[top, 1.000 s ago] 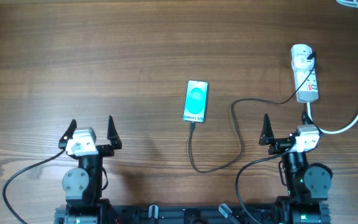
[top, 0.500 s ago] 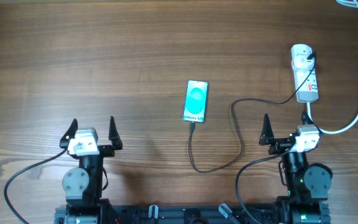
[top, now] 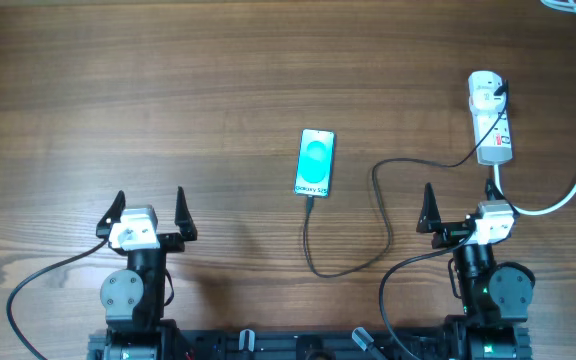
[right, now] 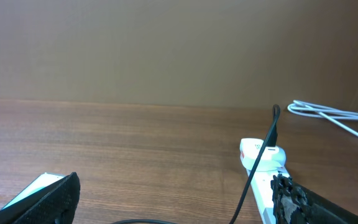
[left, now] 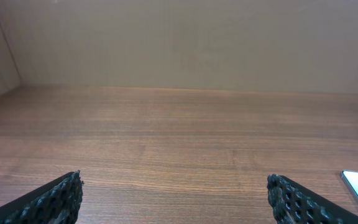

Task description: Plug charger to phone and switch on socket

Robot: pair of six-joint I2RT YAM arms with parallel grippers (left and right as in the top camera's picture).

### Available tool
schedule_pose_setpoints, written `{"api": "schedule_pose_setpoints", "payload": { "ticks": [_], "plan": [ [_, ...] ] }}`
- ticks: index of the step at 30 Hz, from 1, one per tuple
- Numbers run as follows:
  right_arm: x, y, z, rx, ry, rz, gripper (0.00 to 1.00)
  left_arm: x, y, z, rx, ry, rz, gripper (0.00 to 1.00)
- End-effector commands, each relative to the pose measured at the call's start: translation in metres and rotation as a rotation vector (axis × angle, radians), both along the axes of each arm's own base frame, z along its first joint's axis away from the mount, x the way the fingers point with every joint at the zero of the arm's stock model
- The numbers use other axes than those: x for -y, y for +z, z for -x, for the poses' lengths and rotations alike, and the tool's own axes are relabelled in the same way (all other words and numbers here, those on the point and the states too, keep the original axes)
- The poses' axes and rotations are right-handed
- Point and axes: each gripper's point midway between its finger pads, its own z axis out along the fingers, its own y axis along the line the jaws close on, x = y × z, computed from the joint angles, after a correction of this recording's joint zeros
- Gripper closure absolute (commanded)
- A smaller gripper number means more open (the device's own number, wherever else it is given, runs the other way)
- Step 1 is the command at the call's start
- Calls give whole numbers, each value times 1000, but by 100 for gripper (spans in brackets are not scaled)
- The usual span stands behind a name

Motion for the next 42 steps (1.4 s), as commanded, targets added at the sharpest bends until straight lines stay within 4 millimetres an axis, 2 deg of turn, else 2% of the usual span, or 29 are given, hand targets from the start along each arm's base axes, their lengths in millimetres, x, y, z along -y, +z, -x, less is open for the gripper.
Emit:
{"api": "schedule_pose_setpoints", "payload": {
  "ticks": [1, 42],
  "plan": [
    [1, 2, 1, 12, -9, 12, 0, 0, 0, 0, 5, -5, -11, 0],
    [1, 2, 1, 15, -11, 53, 0, 0, 0, 0, 5, -5, -11, 0]
  ]
}}
